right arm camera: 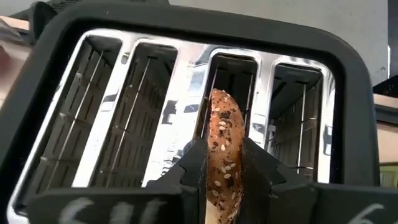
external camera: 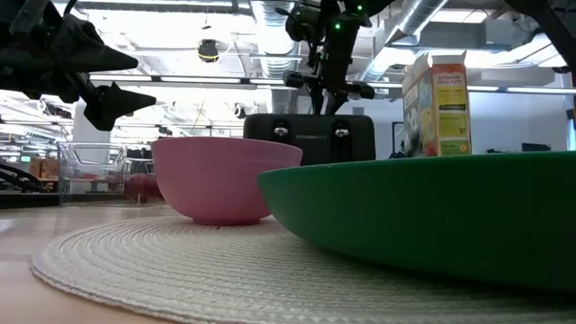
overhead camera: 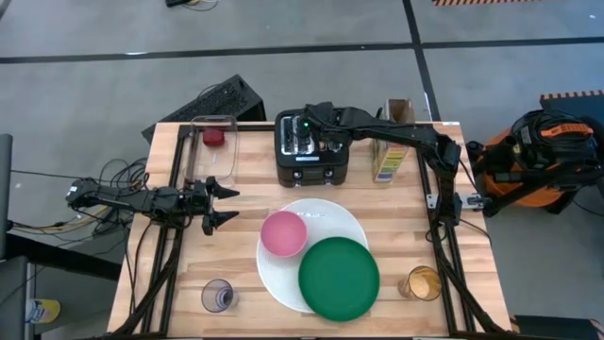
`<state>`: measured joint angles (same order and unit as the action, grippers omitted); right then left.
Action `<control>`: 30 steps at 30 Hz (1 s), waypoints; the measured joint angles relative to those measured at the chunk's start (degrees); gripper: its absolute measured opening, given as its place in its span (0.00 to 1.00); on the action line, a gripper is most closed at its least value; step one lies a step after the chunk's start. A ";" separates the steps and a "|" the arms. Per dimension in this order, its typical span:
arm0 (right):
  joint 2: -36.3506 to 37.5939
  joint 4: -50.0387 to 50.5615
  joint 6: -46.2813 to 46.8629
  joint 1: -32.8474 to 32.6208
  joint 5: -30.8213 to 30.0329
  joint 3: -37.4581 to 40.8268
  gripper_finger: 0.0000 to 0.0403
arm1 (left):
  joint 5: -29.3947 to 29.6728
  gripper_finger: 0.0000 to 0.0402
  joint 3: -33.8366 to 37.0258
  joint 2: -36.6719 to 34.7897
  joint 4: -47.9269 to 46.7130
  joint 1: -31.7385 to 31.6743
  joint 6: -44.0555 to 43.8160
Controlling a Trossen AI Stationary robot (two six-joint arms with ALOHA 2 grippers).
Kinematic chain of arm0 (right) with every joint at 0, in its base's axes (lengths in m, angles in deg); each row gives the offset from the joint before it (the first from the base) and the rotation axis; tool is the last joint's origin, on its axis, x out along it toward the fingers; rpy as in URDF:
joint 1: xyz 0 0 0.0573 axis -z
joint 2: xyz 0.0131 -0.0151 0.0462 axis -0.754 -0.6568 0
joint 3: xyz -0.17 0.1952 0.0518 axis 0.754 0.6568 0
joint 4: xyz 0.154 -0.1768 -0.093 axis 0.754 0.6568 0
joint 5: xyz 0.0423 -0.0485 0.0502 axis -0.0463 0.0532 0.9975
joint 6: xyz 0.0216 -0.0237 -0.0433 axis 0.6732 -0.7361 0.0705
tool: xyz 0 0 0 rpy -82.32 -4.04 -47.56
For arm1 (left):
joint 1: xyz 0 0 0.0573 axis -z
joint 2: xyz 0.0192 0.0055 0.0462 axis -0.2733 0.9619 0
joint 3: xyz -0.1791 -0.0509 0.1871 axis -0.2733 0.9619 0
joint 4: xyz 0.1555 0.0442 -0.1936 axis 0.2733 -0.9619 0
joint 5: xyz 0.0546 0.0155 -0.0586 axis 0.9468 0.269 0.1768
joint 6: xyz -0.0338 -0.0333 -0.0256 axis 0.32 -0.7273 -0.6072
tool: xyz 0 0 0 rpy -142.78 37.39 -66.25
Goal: Arrange a breakfast setting
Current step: Put the toasted bagel on the green plate
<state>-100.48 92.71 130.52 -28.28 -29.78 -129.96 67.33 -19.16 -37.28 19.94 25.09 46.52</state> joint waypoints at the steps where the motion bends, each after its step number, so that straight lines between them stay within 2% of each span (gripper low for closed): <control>1: 0.00 0.02 -0.40 0.00 -0.66 -0.64 0.20 | 0.01 0.86 -0.01 0.00 0.00 0.00 0.00; 6: 0.38 2.65 -1.18 0.07 -2.91 -3.35 0.20 | 0.01 0.86 0.00 0.00 -0.01 0.01 0.02; 19: 0.23 6.94 -4.29 -0.02 -3.70 -10.34 0.20 | 0.00 0.86 -0.01 0.00 0.00 0.00 -0.01; 30: 0.20 15.53 -10.84 -1.45 -4.51 -24.45 0.20 | -0.02 0.86 -0.01 0.02 0.00 0.00 -0.05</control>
<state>-100.28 108.24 119.68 -29.73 -34.29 -154.41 67.31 -19.17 -37.26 19.94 25.09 46.47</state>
